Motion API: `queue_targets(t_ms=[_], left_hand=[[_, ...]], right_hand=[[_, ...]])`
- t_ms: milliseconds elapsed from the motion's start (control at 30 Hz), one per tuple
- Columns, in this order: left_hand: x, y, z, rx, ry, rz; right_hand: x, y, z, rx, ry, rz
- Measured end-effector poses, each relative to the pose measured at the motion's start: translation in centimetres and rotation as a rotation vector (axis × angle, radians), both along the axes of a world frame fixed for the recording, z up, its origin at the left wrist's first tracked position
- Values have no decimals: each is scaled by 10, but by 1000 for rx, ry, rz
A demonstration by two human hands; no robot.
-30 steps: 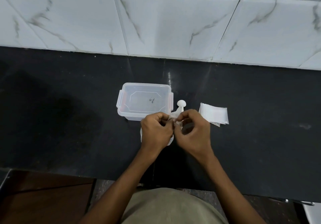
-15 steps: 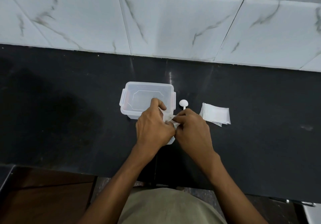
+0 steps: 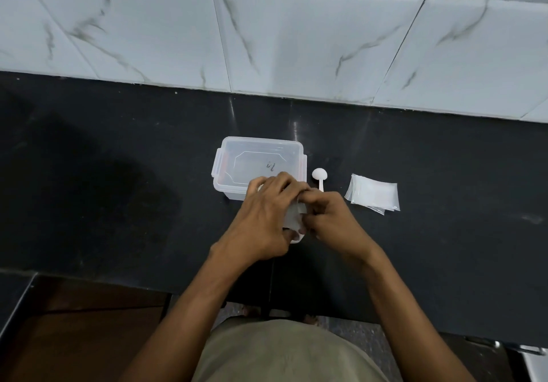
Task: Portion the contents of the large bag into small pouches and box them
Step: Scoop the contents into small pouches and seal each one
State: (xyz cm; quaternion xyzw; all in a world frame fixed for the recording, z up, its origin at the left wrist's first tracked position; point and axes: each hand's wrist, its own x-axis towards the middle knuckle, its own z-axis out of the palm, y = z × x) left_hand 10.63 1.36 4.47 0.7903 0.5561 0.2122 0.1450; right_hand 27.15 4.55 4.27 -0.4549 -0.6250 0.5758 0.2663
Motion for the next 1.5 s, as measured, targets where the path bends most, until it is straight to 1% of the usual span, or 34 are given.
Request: queue_targets(t_ms=[67, 100, 200, 267, 300, 367, 433, 500, 667, 733, 933, 1033, 1100, 1167, 1267, 1367, 1433, 1500], left_hand=[[-2, 0, -3, -12, -42, 22], [-3, 0, -5, -11, -81, 46], [-6, -5, -9, -33, -224, 132], [-9, -8, -14, -45, -280, 191], [-10, -10, -16, -46, -301, 212], [-13, -14, -18, -49, -329, 239], [-15, -17, -19, -58, -332, 259], [-15, -20, -20, -77, -347, 292], [-20, -28, -30, -106, -369, 358], [-23, -33, -35, -121, -384, 383], [-33, -45, -50, -190, -459, 453], [-31, -49, -55, -245, -458, 489], [-29, -51, -58, -240, -468, 510], [-27, -52, -61, -207, -486, 536], [-28, -51, -66, -171, -505, 593], [-30, -49, -74, -237, -489, 608], [-29, -47, -77, -301, -476, 603], [-26, -46, -79, -344, -475, 607]], right_hand=[[-2, -3, 3, -107, 66, -25], [-3, -4, 3, -125, 75, -38], [-4, -4, 5, -146, 112, -119], [-2, 1, 0, -115, 69, -217], [0, 6, -7, -44, -15, -281], [5, 18, -30, 154, -287, -417], [9, 31, -54, 253, -498, -478], [8, 43, -69, 266, -622, -448], [-2, 54, -88, 274, -902, -315], [-2, 54, -92, 300, -959, -279], [8, 50, -94, 331, -962, -304], [14, 45, -98, 320, -935, -309], [17, 40, -100, 274, -867, -362], [21, 35, -96, 246, -764, -460], [28, 20, -81, 314, -628, -544], [33, 3, -66, 412, -567, -437], [33, -7, -62, 442, -525, -345], [30, -13, -62, 471, -474, -302]])
